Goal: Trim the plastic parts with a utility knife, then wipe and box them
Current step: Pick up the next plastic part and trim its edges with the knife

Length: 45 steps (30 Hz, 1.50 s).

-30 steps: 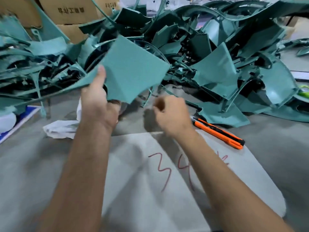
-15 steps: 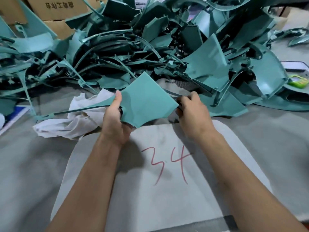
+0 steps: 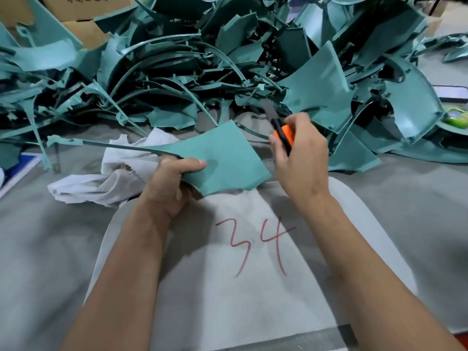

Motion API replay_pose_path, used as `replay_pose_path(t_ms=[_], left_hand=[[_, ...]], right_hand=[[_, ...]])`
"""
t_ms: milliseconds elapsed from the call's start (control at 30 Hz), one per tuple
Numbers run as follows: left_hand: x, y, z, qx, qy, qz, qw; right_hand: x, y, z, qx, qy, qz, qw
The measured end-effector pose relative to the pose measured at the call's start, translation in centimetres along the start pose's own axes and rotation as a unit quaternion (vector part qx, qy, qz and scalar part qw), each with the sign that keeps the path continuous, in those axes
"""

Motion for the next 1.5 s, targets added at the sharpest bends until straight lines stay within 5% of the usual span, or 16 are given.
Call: replay_pose_path(t_ms=[100, 200, 367, 500, 600, 767, 900, 1133, 1333, 1500], left_hand=[[-0.2, -0.3, 0.1, 0.02, -0.019, -0.052, 0.998], [-0.3, -0.7, -0.7, 0.068, -0.011, -0.097, 0.993], [-0.3, -0.7, -0.6, 0.054, 0.0, -0.097, 0.994], [-0.4, -0.8, 0.1, -0.091, 0.016, -0.066, 0.994], [-0.6, -1.8, 1.6, -0.203, -0.023, -0.152, 0.967], [0.4, -2.9, 0.7, -0.06, -0.084, -0.166, 0.981], [1.3, -2.6, -1.0, -0.04, -0.038, -0.05, 0.997], [1.6, 0.0, -0.3, -0.029, -0.093, 0.116, 0.988], [0.9, -2.5, -0.6, -0.299, -0.037, 0.047, 0.952], [0.6, -5.0, -1.5, -0.208, -0.023, 0.024, 0.978]], right_hand=[[0.3, 0.1, 0.2, 0.143, -0.023, -0.028, 0.989], [-0.1, -1.7, 0.6, 0.306, -0.117, -0.155, 0.932], [-1.2, -3.9, 2.6, 0.34, -0.223, -0.298, 0.863], [-0.9, -3.8, 2.7, 0.444, -0.251, -0.206, 0.835], [-0.5, -3.2, 2.9, 0.492, -0.245, -0.094, 0.831], [-0.8, -3.3, 2.9, 0.474, -0.225, -0.01, 0.851], [-0.9, -3.7, 2.8, 0.452, -0.21, -0.017, 0.867], [-2.0, -5.2, 2.5, 0.435, -0.256, -0.116, 0.855], [-2.7, -5.6, 1.2, 0.497, -0.282, -0.092, 0.816], [-3.2, -6.2, 0.4, 0.48, -0.256, -0.135, 0.828]])
Point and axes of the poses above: each hand's wrist, its own x-axis towards the middle knuckle, its own y-axis out of the back of the hand, z = x × y, the point moved 7 cm from there along x, towards the middle knuckle, and after that the axes turned 11 degrees about x, right-handed, at the moved point
